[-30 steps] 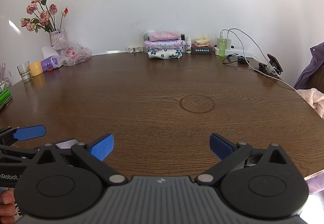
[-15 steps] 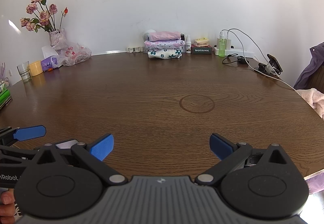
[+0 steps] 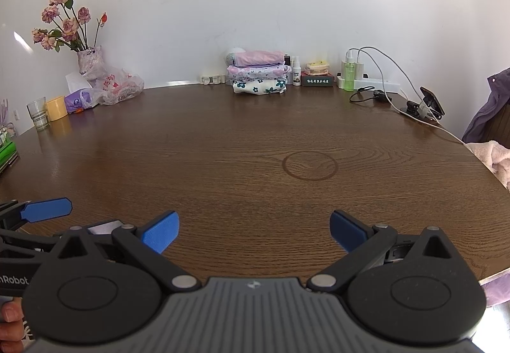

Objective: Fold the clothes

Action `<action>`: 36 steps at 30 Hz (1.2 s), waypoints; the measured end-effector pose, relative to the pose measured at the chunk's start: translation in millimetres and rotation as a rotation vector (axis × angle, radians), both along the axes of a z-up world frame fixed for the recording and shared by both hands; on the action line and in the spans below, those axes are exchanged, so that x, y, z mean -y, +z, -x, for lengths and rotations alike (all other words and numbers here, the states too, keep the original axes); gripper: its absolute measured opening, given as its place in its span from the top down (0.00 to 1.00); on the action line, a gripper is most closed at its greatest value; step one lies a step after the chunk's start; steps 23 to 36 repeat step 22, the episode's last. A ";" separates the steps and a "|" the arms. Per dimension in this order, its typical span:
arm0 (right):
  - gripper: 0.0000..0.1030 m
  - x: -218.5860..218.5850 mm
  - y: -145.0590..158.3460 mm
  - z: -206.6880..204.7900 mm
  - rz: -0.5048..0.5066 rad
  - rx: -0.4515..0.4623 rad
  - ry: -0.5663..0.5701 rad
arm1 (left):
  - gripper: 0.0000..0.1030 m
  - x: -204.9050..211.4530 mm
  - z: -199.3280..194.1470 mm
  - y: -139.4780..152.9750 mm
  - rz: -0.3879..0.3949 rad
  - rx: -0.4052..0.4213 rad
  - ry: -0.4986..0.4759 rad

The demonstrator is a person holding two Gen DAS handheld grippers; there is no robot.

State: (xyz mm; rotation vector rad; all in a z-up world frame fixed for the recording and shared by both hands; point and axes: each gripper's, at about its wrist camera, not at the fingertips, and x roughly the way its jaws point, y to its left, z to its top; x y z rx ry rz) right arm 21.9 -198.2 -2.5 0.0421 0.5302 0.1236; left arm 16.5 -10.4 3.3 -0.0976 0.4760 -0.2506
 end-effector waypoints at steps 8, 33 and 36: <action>0.00 0.6 -0.2 0.2 -0.001 0.001 -0.001 | 0.00 0.5 0.7 -0.3 -0.003 0.005 -0.003; 0.00 0.8 -0.7 1.1 -0.008 -0.006 0.003 | 0.00 -0.9 2.2 1.0 0.021 0.010 -0.006; 0.00 0.8 -0.7 1.1 -0.008 -0.006 0.003 | 0.00 -0.9 2.2 1.0 0.021 0.010 -0.006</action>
